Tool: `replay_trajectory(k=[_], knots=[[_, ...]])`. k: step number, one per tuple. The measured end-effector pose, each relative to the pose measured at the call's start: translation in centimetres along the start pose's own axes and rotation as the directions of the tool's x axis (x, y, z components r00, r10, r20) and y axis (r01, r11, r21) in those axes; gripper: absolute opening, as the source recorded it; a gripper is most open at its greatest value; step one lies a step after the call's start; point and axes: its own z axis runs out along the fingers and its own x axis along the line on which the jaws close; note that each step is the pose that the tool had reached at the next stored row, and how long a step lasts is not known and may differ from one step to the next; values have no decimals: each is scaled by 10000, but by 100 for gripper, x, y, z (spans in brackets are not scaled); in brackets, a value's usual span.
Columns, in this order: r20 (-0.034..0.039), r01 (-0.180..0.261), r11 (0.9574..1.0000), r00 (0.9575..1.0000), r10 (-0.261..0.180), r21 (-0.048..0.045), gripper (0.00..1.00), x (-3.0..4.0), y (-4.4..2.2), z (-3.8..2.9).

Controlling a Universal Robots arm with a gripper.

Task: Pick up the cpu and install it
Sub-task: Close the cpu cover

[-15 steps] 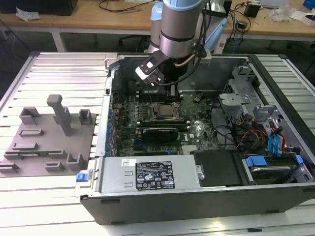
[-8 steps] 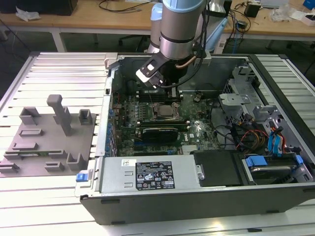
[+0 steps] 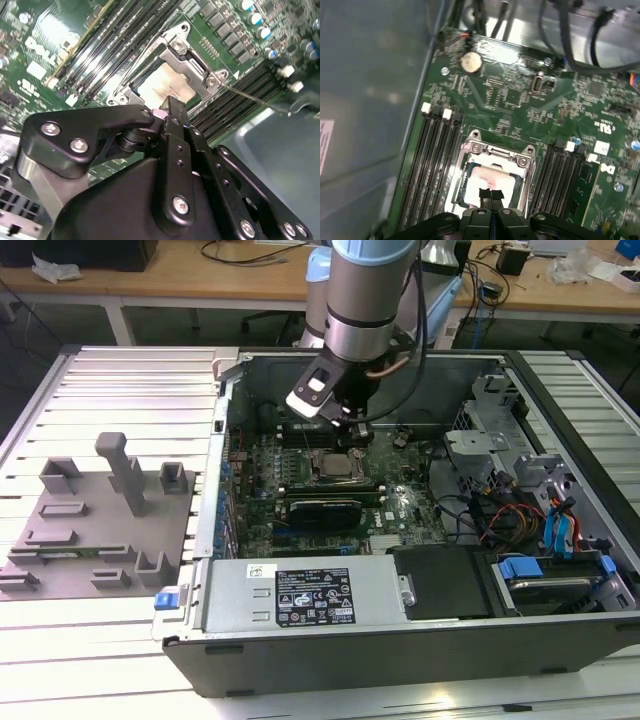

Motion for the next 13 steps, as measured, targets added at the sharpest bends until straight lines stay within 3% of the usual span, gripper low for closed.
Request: replay_trajectory(k=[3,7,9,10,13], knots=[[-3,582,9983,9983,-582,26,11,0,0,1],[-10,1411,9900,9900,-1411,63,11,0,0,2],[-14,1851,9827,9827,-1851,83,11,0,0,2],[-19,2155,9765,9765,-2155,96,11,0,0,2],[-27,2689,9631,9632,-2689,120,11,0,0,3]])
